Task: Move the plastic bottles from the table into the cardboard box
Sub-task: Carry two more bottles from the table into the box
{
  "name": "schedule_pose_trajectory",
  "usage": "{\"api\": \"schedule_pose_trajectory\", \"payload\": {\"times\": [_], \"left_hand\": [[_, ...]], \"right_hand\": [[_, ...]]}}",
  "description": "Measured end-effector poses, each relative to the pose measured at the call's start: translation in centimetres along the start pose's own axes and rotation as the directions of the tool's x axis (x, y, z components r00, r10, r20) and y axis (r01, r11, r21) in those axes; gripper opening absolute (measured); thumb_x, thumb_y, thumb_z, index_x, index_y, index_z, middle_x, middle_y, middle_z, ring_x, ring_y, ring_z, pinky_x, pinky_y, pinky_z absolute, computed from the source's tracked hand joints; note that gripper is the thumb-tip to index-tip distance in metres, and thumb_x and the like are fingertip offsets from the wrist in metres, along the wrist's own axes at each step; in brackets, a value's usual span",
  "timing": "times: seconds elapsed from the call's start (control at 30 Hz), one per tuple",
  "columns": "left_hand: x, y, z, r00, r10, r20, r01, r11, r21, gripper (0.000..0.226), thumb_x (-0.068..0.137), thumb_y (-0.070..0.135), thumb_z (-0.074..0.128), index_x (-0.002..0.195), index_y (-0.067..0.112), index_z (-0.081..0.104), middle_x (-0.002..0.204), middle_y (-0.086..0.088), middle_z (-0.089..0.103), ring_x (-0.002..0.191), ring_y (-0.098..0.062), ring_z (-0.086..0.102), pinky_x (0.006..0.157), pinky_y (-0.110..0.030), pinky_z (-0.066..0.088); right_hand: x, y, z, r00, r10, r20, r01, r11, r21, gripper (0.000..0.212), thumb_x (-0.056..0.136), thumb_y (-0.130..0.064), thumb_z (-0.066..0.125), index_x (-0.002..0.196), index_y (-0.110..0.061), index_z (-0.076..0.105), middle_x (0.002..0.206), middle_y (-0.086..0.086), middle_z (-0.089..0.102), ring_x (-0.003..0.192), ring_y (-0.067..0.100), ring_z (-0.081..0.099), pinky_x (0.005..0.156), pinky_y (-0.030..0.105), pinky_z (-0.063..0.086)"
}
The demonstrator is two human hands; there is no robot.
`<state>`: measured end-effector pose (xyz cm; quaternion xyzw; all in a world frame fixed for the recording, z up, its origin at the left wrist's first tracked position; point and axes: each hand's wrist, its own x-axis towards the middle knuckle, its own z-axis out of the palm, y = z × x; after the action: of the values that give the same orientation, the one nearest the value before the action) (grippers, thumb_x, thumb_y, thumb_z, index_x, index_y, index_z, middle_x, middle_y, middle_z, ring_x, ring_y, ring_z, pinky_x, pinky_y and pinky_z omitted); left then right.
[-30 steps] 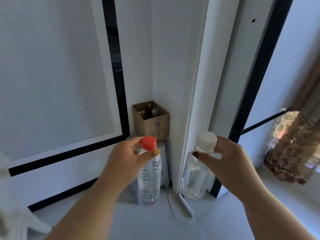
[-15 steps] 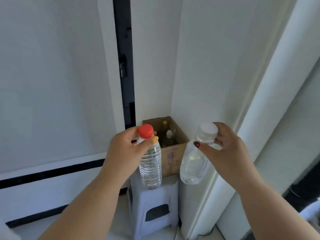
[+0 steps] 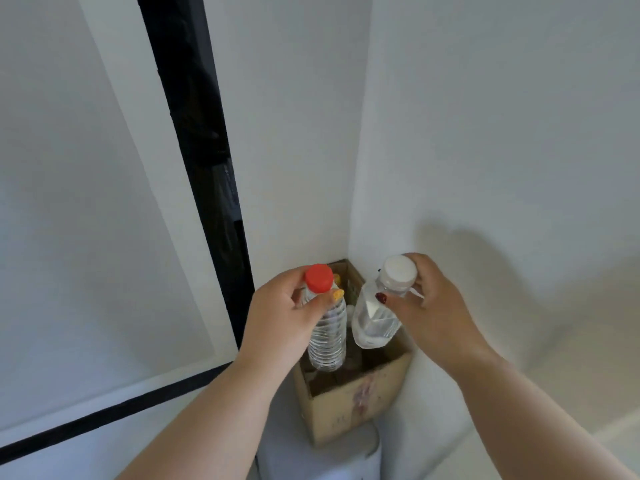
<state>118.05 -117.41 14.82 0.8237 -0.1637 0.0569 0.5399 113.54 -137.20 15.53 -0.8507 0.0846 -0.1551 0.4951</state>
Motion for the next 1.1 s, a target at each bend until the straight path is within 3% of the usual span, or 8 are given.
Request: {"api": "schedule_pose_trajectory", "payload": {"times": [0.17,0.27,0.4,0.47,0.57,0.7,0.9,1.1], "left_hand": [[2.9,-4.5,3.6,0.982,-0.072,0.174,0.044,0.986,0.159,0.023,0.079,0.044,0.075,0.09,0.055,0.058,0.093,0.03,0.067,0.095,0.012,0.061,0.085,-0.01,0.044],[3.6,-7.7,5.6,0.969,-0.151,0.195,0.104,0.967,0.233,0.021,0.079,0.044,0.077,0.084,0.054,0.06,0.087,0.028,0.067,0.091,0.009,0.062,0.084,-0.016,0.048],[3.9,-11.2,7.6,0.938,-0.272,0.217,0.187,0.919,0.347,0.024,0.073,0.046,0.08,0.093,0.036,0.072,0.084,0.019,0.071,0.085,0.005,0.063,0.083,-0.022,0.051],[4.0,-12.5,8.5,0.929,-0.297,0.219,0.179,0.882,0.436,0.026,0.073,0.051,0.078,0.093,0.037,0.071,0.086,0.021,0.07,0.084,0.005,0.061,0.08,-0.02,0.049],[4.1,-14.1,9.7,0.913,-0.346,0.215,0.183,0.82,0.542,0.033,0.075,0.055,0.074,0.104,0.04,0.068,0.097,0.019,0.07,0.093,-0.002,0.062,0.083,-0.021,0.047],[4.1,-15.6,10.7,0.906,-0.346,0.242,0.104,0.738,0.667,0.03,0.077,0.053,0.072,0.101,0.034,0.069,0.099,0.014,0.074,0.103,-0.008,0.064,0.102,-0.026,0.039],[3.6,-17.4,11.7,0.879,-0.359,0.312,-0.009,0.643,0.766,0.023,0.08,0.047,0.061,0.096,0.034,0.07,0.093,0.015,0.076,0.109,-0.004,0.064,0.119,-0.031,0.004],[3.1,-18.8,12.3,0.871,-0.39,0.3,-0.026,0.572,0.82,0.022,0.084,0.036,0.051,0.09,0.028,0.07,0.09,0.013,0.073,0.123,-0.018,0.055,0.116,-0.032,0.019]], "right_hand": [[4.6,5.4,3.0,0.988,0.076,0.136,-0.054,0.986,-0.161,0.042,0.085,-0.023,0.075,0.116,-0.033,0.049,0.112,-0.01,0.063,0.11,0.013,0.059,0.096,0.033,0.049],[6.3,8.9,4.5,0.957,0.167,0.237,-0.106,0.963,-0.248,0.044,0.083,-0.025,0.076,0.113,-0.038,0.046,0.107,-0.015,0.062,0.105,0.011,0.06,0.09,0.03,0.051],[7.3,13.0,6.4,0.92,0.25,0.301,-0.136,0.926,-0.353,0.033,0.084,-0.023,0.072,0.103,-0.033,0.048,0.095,-0.008,0.064,0.087,0.011,0.062,0.07,0.028,0.052],[7.8,14.5,7.2,0.91,0.273,0.313,-0.121,0.895,-0.43,0.03,0.083,-0.022,0.071,0.102,-0.027,0.048,0.094,-0.003,0.065,0.088,0.021,0.065,0.072,0.037,0.055],[8.8,16.2,8.5,0.869,0.351,0.349,-0.12,0.833,-0.54,0.026,0.085,-0.022,0.067,0.1,-0.024,0.045,0.101,0.003,0.067,0.095,0.027,0.066,0.071,0.034,0.051],[9.4,17.7,9.5,0.82,0.418,0.392,-0.086,0.766,-0.637,0.025,0.084,-0.017,0.066,0.097,-0.022,0.046,0.109,0.004,0.067,0.102,0.026,0.065,0.07,0.027,0.042],[9.7,19.3,10.3,0.762,0.493,0.419,-0.057,0.696,-0.716,0.013,0.083,-0.014,0.064,0.093,-0.021,0.059,0.106,0.003,0.069,0.101,0.024,0.066,0.071,0.026,0.043],[9.7,20.1,11.0,0.742,0.532,0.409,-0.036,0.64,-0.767,0.022,0.088,-0.016,0.061,0.11,-0.018,0.065,0.112,0.003,0.069,0.105,0.023,0.066,0.084,0.029,0.053]]}}
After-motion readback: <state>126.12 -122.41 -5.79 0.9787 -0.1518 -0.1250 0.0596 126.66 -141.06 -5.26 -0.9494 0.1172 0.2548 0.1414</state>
